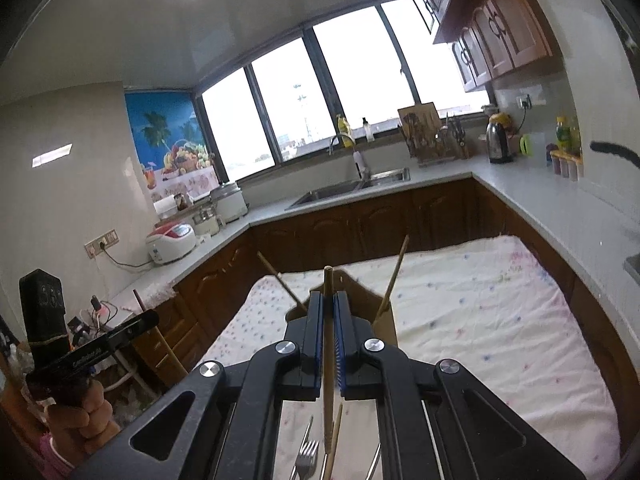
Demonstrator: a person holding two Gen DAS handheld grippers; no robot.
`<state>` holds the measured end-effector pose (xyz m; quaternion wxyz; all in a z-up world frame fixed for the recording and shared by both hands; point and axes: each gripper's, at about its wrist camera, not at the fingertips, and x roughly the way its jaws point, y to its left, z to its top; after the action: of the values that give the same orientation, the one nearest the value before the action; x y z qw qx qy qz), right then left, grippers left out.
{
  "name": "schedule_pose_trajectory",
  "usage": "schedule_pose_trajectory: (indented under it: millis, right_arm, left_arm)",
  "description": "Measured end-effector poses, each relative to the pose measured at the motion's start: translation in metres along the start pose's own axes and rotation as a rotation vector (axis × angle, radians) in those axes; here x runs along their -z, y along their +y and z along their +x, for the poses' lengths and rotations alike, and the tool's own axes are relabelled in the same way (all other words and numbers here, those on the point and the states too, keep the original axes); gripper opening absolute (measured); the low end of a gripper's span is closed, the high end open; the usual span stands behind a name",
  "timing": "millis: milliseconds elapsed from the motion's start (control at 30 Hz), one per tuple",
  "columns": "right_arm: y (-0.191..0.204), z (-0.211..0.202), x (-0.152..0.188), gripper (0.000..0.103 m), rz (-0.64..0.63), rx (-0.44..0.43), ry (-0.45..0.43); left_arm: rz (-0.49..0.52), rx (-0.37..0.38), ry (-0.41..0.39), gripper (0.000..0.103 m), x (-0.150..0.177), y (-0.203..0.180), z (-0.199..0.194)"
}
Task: Organize utensils
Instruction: 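Raise the left gripper's chopstick above the wooden holder while the right gripper carries its chopstick there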
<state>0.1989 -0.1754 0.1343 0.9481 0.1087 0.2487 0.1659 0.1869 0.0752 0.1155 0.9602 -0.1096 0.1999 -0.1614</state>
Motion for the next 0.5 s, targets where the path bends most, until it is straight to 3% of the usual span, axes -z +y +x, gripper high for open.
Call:
schedule_pose_trajectory:
  millis: [500]
  right_arm:
    - [-0.008, 0.038, -0.065, 0.005, 0.003, 0.04, -0.171]
  left_arm:
    - [0.027, 0.003, -0.102, 0.003, -0.06, 0.008, 0.084]
